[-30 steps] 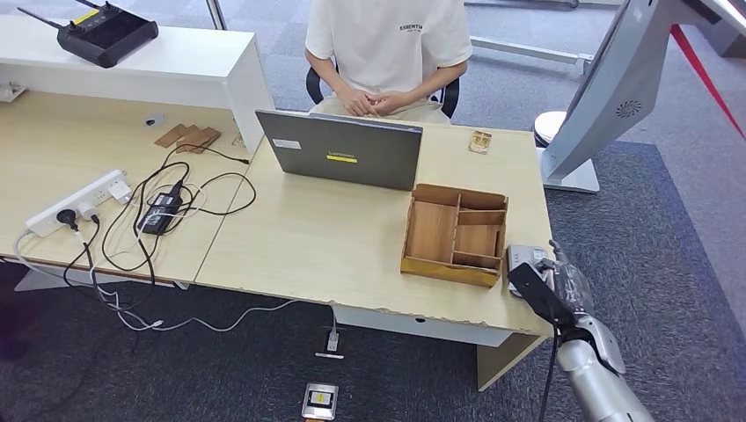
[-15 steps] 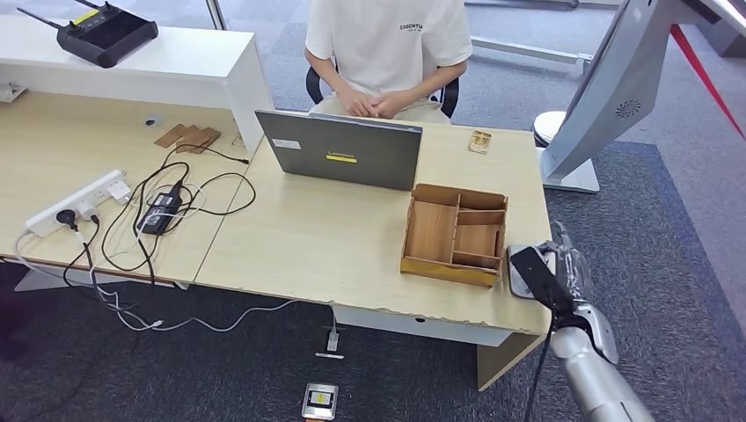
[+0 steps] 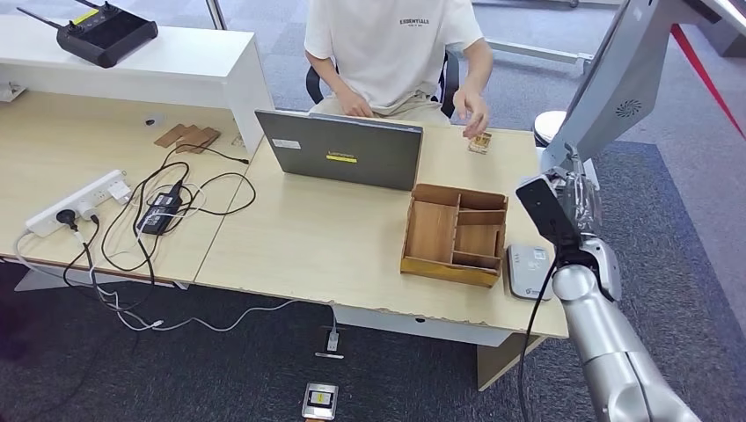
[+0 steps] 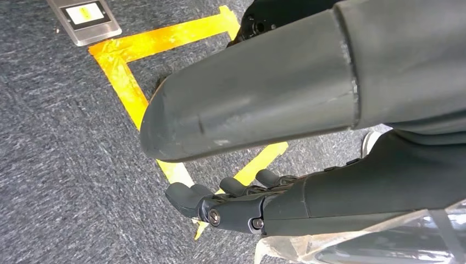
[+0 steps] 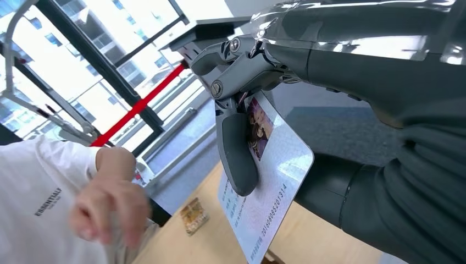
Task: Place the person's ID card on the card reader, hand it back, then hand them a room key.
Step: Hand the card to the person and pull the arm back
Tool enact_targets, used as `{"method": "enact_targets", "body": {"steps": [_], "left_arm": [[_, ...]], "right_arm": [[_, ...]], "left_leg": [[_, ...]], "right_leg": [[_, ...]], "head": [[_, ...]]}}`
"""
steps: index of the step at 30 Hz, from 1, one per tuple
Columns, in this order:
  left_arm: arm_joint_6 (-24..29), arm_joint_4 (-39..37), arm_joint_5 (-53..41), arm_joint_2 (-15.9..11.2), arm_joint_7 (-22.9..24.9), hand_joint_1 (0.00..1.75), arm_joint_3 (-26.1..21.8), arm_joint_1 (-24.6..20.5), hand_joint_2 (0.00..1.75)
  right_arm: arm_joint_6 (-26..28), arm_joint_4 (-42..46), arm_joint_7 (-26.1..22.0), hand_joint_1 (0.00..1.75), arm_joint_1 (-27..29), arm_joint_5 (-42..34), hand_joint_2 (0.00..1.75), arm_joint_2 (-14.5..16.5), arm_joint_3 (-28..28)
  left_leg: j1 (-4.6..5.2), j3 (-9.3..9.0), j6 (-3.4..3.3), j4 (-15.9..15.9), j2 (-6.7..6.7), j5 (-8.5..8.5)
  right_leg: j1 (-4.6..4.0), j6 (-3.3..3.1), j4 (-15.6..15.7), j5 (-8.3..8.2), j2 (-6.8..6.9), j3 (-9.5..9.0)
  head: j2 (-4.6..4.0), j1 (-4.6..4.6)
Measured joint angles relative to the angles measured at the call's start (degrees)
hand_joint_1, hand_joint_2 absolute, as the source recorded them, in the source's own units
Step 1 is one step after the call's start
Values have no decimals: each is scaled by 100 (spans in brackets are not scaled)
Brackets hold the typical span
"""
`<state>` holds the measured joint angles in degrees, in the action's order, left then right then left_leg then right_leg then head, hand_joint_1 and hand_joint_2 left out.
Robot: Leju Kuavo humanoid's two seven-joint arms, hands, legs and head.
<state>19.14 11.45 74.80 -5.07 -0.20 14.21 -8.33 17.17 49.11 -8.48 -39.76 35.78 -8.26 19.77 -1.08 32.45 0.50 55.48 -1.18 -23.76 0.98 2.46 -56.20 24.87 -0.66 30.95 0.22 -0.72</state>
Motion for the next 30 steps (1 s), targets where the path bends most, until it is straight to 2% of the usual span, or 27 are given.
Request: {"method": "enact_targets", "body": {"steps": [8,14,27,28,30], "left_arm": [[183,7,-227,63,294,0,2,-182,0],[318,25,-252,100,410,0,2,-301,0],[399,45,-282,149,479,0,3,-381,0],[403,45,-296,150,493,0,4,-383,0],[415,47,-317,152,519,0,7,-386,0]], "right_arm": [[-297,-331,-175,175,-817,706,175,427,146],[-391,-862,-197,175,-1341,730,175,758,243],[-404,-1608,-186,175,-1619,693,175,977,246],[-406,-1645,-182,170,-1625,690,175,980,246],[-403,-1719,-176,84,-1629,682,175,980,246]], "left_leg": [[-1,3,3,0,0,3],[-2,4,3,0,-3,3],[-1,7,3,1,-3,2],[-1,7,3,0,-3,2],[-2,7,3,0,-2,2]], "right_leg": [[-1,-3,-6,-2,0,5],[-1,-4,-6,-2,0,6],[-1,-4,-3,-2,0,11],[-1,-5,-3,-2,0,12],[-1,-5,-3,-1,0,13]], "head": [[0,1],[0,1],[0,-1],[0,-1],[0,-1]]}}
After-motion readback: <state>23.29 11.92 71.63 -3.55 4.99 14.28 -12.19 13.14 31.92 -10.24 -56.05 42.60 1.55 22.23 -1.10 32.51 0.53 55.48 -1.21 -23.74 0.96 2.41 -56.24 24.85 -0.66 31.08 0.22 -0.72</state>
